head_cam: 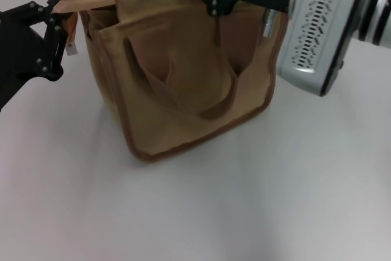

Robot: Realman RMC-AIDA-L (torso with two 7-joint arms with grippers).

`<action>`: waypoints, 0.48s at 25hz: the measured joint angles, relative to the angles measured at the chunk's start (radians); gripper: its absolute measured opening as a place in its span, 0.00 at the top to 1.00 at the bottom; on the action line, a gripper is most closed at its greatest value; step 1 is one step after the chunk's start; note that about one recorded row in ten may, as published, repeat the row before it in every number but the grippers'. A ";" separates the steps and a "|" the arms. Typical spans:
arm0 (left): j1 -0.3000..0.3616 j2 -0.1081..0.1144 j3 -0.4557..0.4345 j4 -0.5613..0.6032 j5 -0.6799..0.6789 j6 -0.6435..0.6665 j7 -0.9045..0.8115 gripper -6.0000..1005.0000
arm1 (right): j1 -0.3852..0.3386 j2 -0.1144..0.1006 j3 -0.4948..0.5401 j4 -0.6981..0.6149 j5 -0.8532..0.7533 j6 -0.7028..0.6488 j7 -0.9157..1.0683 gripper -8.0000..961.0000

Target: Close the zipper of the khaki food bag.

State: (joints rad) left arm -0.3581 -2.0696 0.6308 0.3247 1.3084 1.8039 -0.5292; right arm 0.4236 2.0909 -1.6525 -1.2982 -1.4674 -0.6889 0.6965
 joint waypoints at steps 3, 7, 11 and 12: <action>0.005 0.000 0.001 0.000 0.000 0.000 0.000 0.97 | -0.023 0.000 0.009 0.000 0.040 0.007 -0.034 0.99; 0.010 0.000 0.001 -0.002 0.000 -0.006 0.000 0.97 | -0.042 0.000 0.036 0.005 0.055 0.011 -0.041 0.99; 0.012 0.000 0.001 -0.006 0.000 -0.006 -0.002 0.97 | -0.058 0.001 0.067 0.015 0.067 0.012 -0.042 0.99; 0.013 0.001 0.001 -0.010 0.000 -0.006 -0.002 0.97 | -0.061 0.001 0.075 0.018 0.070 0.013 -0.042 0.99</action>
State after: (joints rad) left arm -0.3455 -2.0690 0.6320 0.3150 1.3083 1.7975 -0.5309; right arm 0.3628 2.0916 -1.5776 -1.2801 -1.3970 -0.6761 0.6550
